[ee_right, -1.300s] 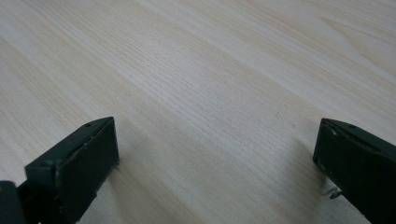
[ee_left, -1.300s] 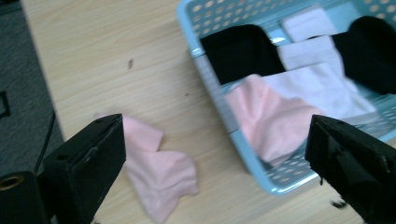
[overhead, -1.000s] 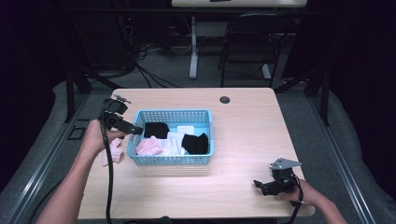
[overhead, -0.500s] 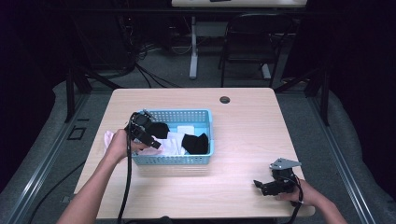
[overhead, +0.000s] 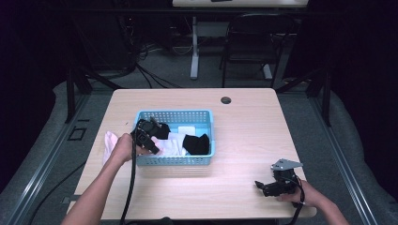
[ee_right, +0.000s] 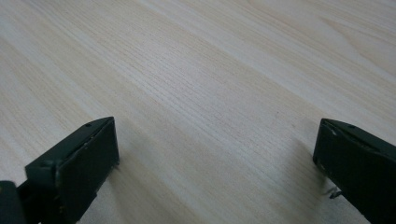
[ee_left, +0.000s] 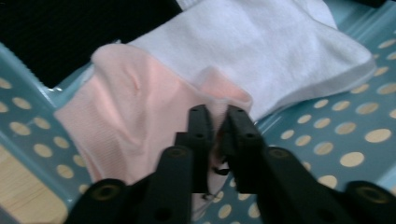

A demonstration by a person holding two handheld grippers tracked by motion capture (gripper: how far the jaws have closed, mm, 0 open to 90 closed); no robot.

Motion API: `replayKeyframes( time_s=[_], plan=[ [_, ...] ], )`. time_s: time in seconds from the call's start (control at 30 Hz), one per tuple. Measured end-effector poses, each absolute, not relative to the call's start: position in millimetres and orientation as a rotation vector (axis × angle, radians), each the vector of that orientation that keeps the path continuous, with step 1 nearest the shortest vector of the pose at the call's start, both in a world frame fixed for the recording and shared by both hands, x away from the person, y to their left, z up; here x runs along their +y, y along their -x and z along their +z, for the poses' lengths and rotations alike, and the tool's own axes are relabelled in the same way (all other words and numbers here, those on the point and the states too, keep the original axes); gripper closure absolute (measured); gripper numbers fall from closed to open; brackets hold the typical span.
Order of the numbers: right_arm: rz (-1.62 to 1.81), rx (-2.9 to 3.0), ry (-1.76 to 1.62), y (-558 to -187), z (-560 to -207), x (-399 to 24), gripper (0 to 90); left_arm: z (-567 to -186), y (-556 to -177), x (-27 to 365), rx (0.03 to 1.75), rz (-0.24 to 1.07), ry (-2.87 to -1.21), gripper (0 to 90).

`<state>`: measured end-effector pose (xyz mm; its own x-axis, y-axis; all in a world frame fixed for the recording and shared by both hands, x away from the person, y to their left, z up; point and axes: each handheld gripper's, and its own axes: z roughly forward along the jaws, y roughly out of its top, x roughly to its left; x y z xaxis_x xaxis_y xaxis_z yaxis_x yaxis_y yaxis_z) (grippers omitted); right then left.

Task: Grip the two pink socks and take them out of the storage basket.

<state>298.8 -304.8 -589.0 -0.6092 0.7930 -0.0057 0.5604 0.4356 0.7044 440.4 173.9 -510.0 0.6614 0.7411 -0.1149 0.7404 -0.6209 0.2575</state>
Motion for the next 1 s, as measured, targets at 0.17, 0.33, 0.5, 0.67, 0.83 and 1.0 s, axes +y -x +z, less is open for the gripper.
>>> replayKeyframes(
  time_s=[0.17, 0.33, 0.5, 0.67, 0.83, 1.0],
  plan=[
    [0.966, 2.359, -1.157, -298.9, -588.9, -304.9, 0.0, -502.4, -440.0, 178.0, 1.179, 0.025, -2.596, 86.7],
    [0.967, 2.357, -1.158, -298.8, -589.0, -304.8, 0.0, -491.7, -440.2, 182.5, 1.184, 0.041, -2.587, 86.9],
    [0.968, 2.357, -1.158, -298.8, -589.0, -304.8, 0.0, -477.4, -440.3, 185.2, 1.177, 0.064, -2.57, 86.9],
    [0.967, 2.357, -1.158, -298.8, -589.0, -304.8, 0.0, -462.5, -440.0, 185.7, 1.167, 0.093, -2.562, 87.0],
    [0.967, 2.357, -1.158, -298.8, -589.0, -304.8, 0.0, -446.3, -440.7, 186.1, 1.156, 0.112, -2.551, 86.9],
    [0.965, 2.359, -1.157, -298.7, -588.8, -305.0, 0.0, -432.1, -441.0, 186.1, 1.143, 0.132, -2.544, 86.9]
  ],
)
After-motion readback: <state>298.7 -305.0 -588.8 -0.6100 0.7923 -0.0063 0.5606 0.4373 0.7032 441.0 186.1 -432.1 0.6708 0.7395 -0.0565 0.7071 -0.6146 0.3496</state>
